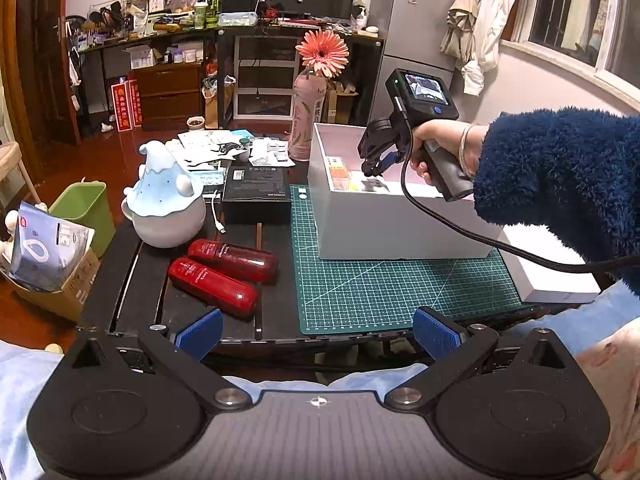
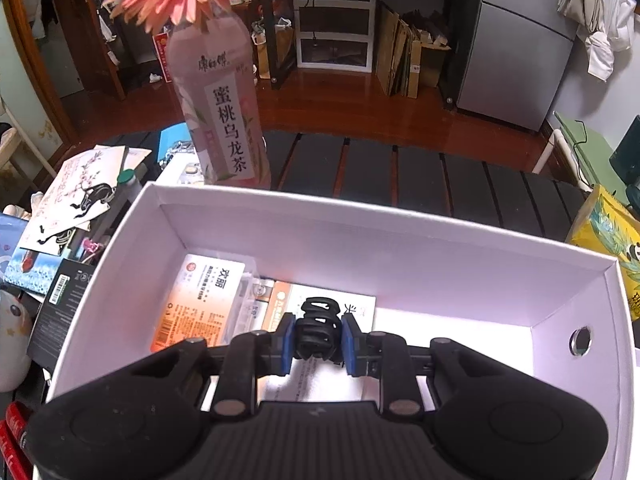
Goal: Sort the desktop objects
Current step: 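Carry the held black clip with the right tool over the white box, then lower the clip onto the medicine box and open the right tool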
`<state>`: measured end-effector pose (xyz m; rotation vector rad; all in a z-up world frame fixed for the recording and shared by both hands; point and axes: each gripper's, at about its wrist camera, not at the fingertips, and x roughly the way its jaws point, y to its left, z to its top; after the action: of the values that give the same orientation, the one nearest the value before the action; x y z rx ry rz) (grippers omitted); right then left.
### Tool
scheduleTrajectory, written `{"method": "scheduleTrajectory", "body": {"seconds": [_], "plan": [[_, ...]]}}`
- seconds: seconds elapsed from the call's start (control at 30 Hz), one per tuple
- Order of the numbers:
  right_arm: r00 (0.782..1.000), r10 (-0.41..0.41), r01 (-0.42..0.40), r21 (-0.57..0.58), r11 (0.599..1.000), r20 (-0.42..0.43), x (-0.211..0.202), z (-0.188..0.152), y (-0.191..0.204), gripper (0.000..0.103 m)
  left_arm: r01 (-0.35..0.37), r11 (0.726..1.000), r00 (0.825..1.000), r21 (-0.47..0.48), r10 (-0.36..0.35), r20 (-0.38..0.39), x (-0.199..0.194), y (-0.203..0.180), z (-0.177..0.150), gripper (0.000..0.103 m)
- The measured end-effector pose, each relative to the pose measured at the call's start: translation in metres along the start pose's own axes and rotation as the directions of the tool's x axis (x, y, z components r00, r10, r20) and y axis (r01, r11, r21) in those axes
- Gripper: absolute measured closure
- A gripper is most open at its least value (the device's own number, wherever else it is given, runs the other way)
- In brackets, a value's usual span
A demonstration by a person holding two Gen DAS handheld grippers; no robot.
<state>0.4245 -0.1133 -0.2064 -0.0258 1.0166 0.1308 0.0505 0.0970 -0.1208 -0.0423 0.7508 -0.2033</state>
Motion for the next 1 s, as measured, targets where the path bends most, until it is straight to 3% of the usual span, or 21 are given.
{"method": "scheduleTrajectory", "body": {"seconds": [1.0], "plan": [[0.998,-0.022,0.023,0.016,1.0,-0.053,0.017,-0.003,-0.001,0.08,-0.003,1.0,1.0,0.011,0.003,-0.004,-0.002,-0.004,0.0,0.0]]}}
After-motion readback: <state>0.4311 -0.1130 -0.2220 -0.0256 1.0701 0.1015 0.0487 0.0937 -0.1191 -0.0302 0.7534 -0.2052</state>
